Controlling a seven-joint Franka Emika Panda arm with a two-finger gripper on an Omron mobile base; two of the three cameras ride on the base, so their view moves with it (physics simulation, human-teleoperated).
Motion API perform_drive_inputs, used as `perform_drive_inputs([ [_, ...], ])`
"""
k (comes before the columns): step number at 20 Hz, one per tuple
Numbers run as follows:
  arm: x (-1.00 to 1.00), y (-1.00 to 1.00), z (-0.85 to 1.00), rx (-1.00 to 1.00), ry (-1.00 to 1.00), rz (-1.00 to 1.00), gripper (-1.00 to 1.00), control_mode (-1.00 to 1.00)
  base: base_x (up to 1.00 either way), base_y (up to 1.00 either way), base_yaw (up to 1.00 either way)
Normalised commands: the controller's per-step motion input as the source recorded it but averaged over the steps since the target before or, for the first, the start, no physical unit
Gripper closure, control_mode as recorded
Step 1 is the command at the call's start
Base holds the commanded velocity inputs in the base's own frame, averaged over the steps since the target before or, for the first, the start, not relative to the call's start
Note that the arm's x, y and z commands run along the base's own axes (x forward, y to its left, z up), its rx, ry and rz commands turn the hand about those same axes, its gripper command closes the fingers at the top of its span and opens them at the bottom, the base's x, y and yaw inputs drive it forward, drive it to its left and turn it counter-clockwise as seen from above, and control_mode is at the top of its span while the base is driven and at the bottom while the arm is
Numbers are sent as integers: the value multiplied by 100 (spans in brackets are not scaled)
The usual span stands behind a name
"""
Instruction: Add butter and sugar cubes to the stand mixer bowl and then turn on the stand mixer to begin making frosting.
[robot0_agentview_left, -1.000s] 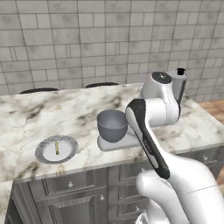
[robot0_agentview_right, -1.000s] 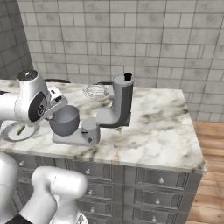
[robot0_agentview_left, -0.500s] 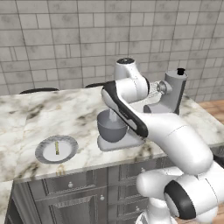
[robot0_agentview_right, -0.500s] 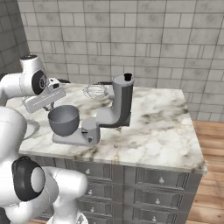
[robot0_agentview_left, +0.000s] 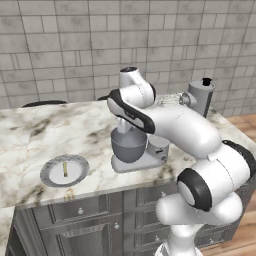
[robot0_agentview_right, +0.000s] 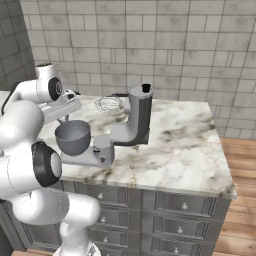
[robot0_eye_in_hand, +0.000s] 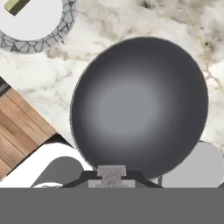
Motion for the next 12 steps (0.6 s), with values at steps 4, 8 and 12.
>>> perform_drive_inputs([
  [4, 29, 0, -54, 0, 0, -1, 100, -100, 0, 0, 0],
  [8, 15, 1, -47, 0, 0, -1, 100, -100, 0, 0, 0],
  [12, 0, 0, -42, 0, -1, 0, 100, -100, 0, 0, 0],
])
